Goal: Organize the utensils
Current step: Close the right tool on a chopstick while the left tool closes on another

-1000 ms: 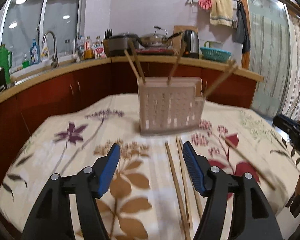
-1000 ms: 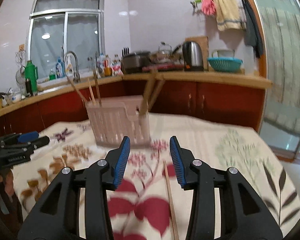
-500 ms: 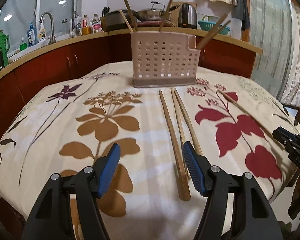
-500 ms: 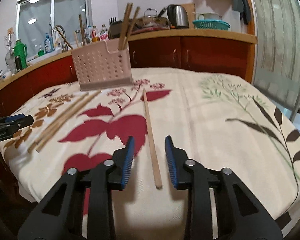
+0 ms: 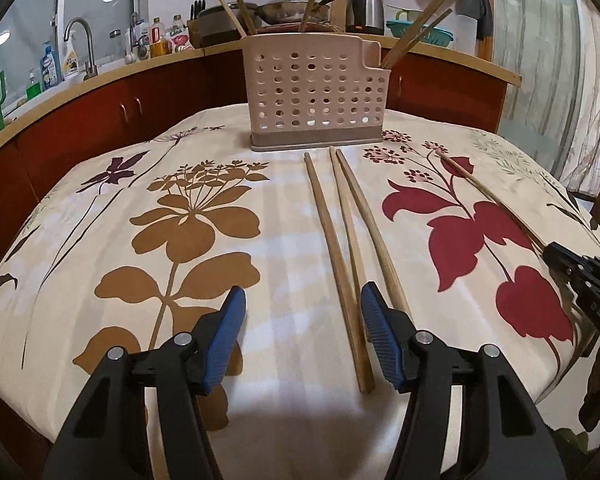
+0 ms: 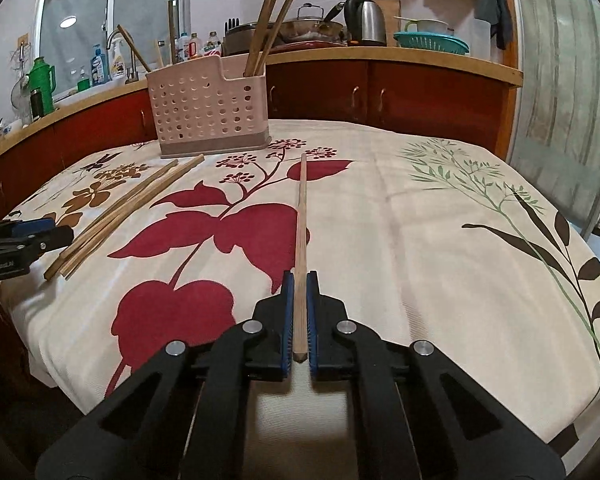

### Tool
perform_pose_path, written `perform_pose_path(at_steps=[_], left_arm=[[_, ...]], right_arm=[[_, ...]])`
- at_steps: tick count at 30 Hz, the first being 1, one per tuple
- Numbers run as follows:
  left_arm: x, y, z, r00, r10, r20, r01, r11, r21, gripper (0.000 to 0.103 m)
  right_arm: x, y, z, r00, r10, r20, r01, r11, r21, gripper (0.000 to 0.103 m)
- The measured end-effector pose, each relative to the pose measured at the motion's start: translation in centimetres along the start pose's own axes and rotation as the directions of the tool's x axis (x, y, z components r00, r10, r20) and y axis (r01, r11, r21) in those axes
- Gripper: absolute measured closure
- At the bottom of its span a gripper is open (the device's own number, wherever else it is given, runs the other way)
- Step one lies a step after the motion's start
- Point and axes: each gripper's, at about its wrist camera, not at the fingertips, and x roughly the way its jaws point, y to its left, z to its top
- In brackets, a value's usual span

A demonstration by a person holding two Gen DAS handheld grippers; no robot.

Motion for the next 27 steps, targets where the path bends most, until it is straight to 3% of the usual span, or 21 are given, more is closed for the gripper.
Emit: perform_pose_path(at_steps=[15, 24, 27], left_arm=[[1.7, -0.5, 0.7, 0.998, 0.006, -0.06, -0.004, 1.0, 0.026, 0.044], [0.7, 0.3, -0.3, 0.999, 0.012, -0.043, -0.011, 1.0, 0.022, 0.052], [0.4, -0.2, -0.6, 0.999, 0.007, -0.031, -0.005, 0.999, 0.04, 0.064]], right_arm=[[0.2, 0.1, 0.2, 1.0, 0.003, -0.009, -0.003, 1.0, -0.001, 0.096], [0.1, 0.2, 0.0, 1.0, 0.007, 0.0, -0.007, 1.0, 0.008, 0.096], [-0.1, 0.2, -0.2, 1.0, 0.007, 0.006, -0.007, 1.0, 0.009, 0.096]])
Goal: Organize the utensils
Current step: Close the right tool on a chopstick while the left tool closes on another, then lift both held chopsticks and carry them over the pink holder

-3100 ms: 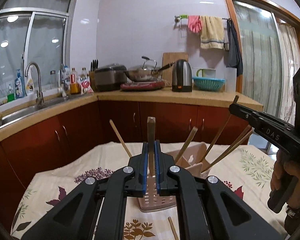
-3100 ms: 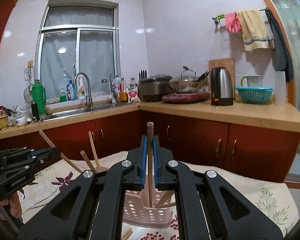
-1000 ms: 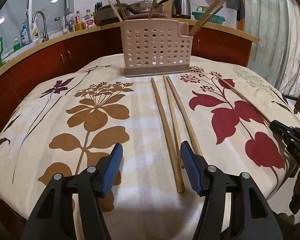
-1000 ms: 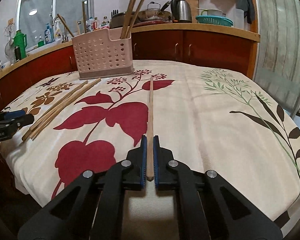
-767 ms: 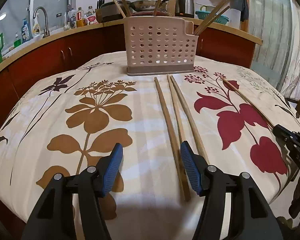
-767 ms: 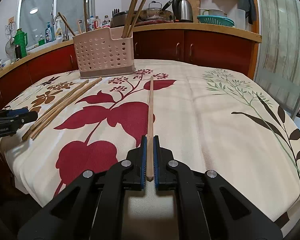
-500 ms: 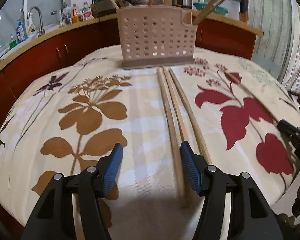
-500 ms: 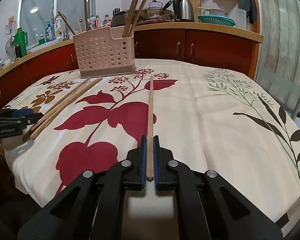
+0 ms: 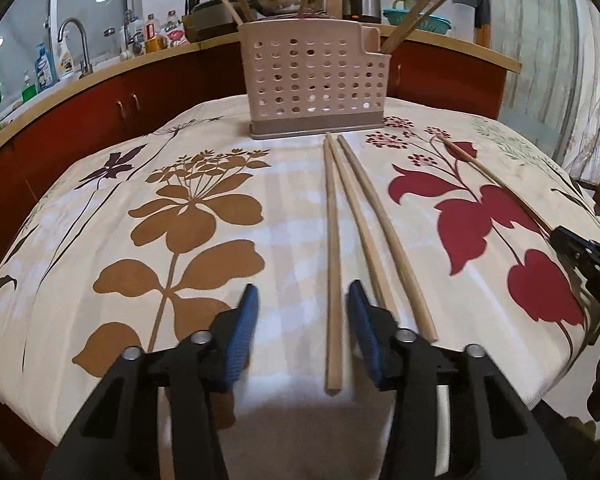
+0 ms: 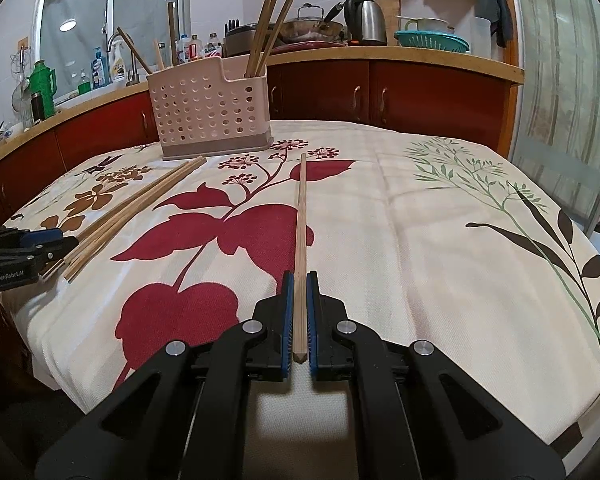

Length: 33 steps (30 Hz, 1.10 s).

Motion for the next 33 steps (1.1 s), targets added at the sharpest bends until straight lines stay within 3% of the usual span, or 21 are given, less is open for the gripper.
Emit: perform_pose_path(at_steps=[3, 10, 13, 20, 33], left_arm=[[-0.1, -0.5, 0.0, 1.0, -0.007, 0.004, 0.007, 1.0, 0.027, 0.079], [-0.3, -0.5, -0.1, 1.0, -0.006, -0.009, 0.006, 1.0, 0.027, 0.082], [-0.5, -0.3, -0.2, 1.0, -0.009, -0.01, 0.009, 1.0, 0.028, 0.094], [-1.9, -0.3, -0.1, 1.0, -0.005, 0.028, 0.004, 0.999, 0.039, 0.096], [-7.1, 0.3, 2.1, 0.98, 0.012, 0.2, -0.02, 0.999, 0.039, 0.096]], right_arm=[[-0.1, 0.1, 0.0, 1.0, -0.003, 0.001, 0.003, 1.0, -0.003, 0.096], [-0.8, 0.3, 0.1, 1.0, 0.002, 0.014, -0.002, 1.0, -0.009, 0.096], [-1.3, 0.6, 0.5, 1.0, 0.005, 0.028, -0.004, 1.0, -0.011, 0.096], [-3.1, 1.2, 2.0, 0.997, 0.016, 0.073, -0.015, 1.0, -0.02, 0.096], [-7.3, 2.7, 5.6, 0.982, 0.034, 0.183, -0.026, 0.999, -0.045, 0.096]])
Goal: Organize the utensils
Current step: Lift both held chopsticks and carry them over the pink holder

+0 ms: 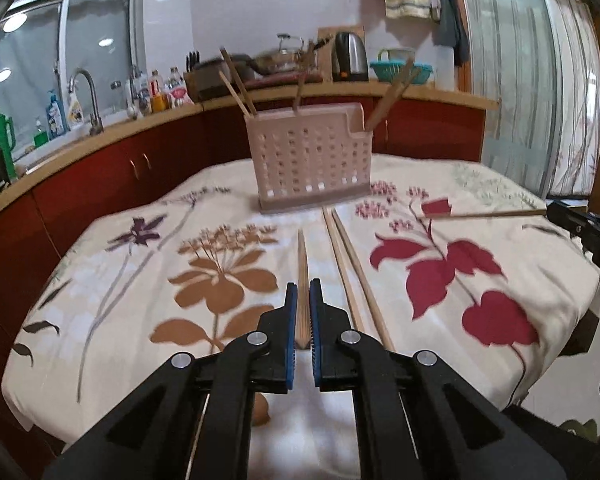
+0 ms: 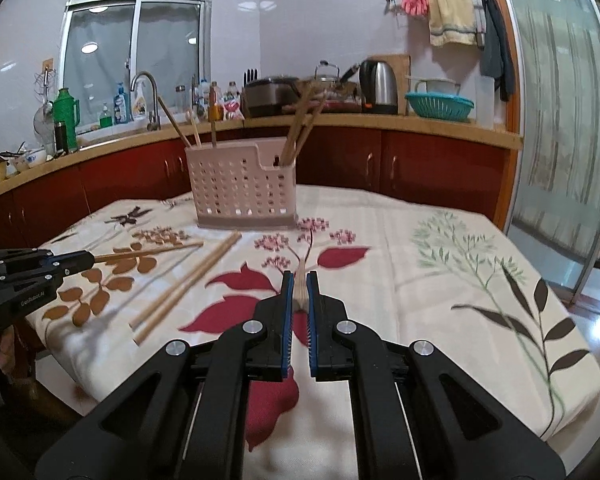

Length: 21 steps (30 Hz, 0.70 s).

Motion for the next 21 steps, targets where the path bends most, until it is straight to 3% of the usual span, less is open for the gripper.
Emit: perform_pose_path(at_steps=[12, 21], left_arm=[[-3.5, 1.3, 2.9, 0.994, 0.015, 0.113, -0.012, 1.0, -0.026, 0.096], [-4.3, 2.0, 4.3, 0.992, 0.007, 0.126, -0.003, 0.999, -0.039, 0.096]], right_arm=[[-1.7, 1.0, 2.9, 0.998, 0.023, 0.051, -0.022, 1.0, -0.008, 0.096], [-2.1, 1.3, 4.6, 0.998, 0.037, 0.056, -0.037, 0.999, 0.002, 0.096]])
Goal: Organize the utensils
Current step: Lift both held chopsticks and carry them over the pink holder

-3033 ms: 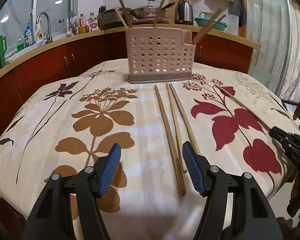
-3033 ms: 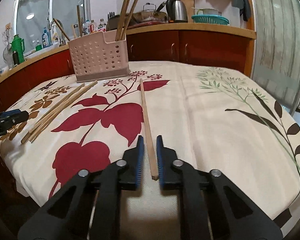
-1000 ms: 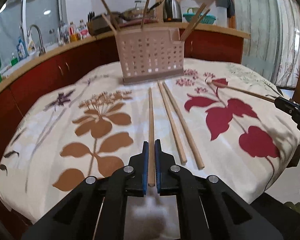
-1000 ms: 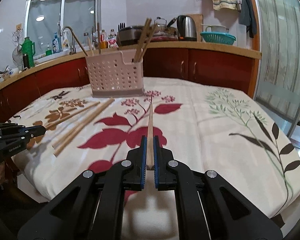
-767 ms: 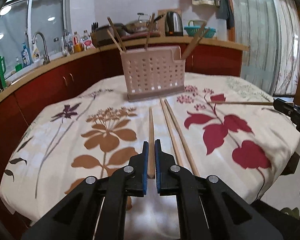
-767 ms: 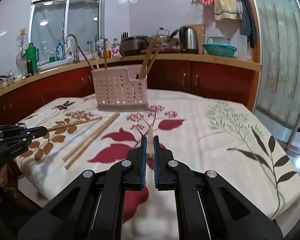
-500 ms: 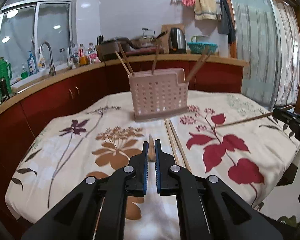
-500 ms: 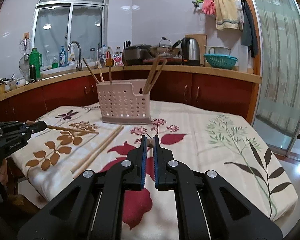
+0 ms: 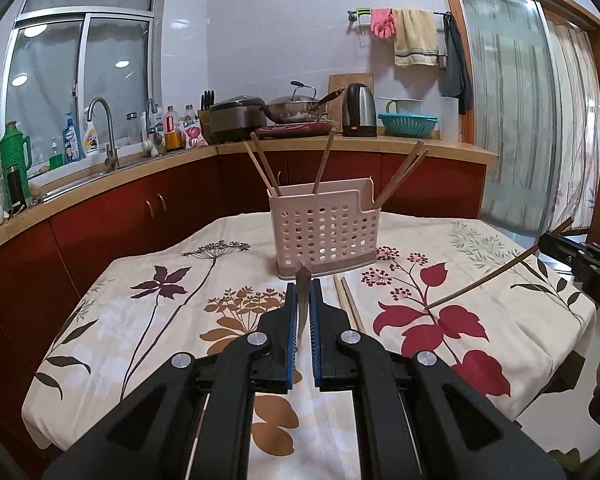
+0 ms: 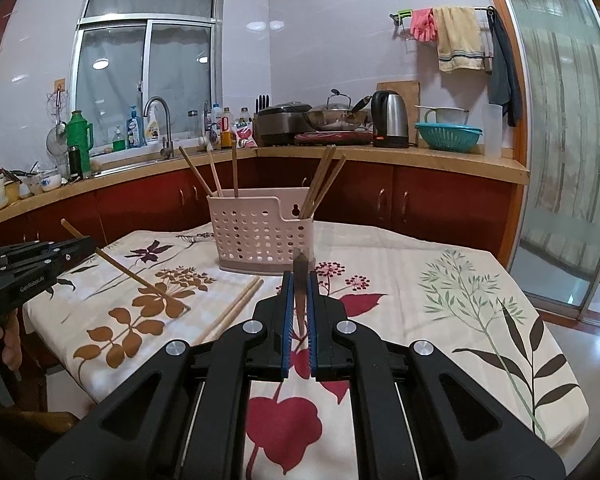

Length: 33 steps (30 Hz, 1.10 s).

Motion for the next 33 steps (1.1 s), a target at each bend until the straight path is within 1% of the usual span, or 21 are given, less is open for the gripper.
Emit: perform_pose_path(at_steps=[4, 10, 15, 23, 29, 33], left_arm=[[0.1, 0.4, 0.3, 1.0, -0.012, -0.017, 0.012, 1.0, -0.019, 0.096], [0.3, 1.2, 0.9, 0.997, -0.033, -0.065, 0.03, 0.998, -0.047, 0.096], [0.6, 1.8, 1.2, 0.996, -0.035, -0.078, 0.031, 0.998, -0.051, 0.096], [1.6, 1.8, 2.5, 0.997, -0.038, -0.06, 0.036, 0.998, -0.043, 0.096], [2.6, 1.8, 3.5, 0.998, -0.044, -0.039, 0.042, 0.999, -0.034, 0.096], [3.2, 2.2, 4.3, 0.998, -0.061, -0.034, 0.059, 0.997, -0.052, 0.096]], right_arm=[[0.3, 0.1, 0.6, 1.0, 0.003, -0.007, -0.003, 1.0, 0.002, 0.096], [1.1, 0.4, 1.4, 0.999, 0.011, -0.036, -0.011, 1.0, -0.002, 0.096], [2.0, 0.4, 1.5, 0.998, 0.019, -0.06, -0.019, 1.0, -0.002, 0.096], [3.0, 0.2, 2.2, 0.998, 0.022, -0.059, -0.022, 1.0, -0.007, 0.096], [4.0, 0.4, 3.1, 0.999, 0.03, -0.039, -0.03, 0.999, -0.012, 0.096], [4.6, 0.2, 4.1, 0.999, 0.043, -0.023, -0.043, 0.999, 0.002, 0.096]])
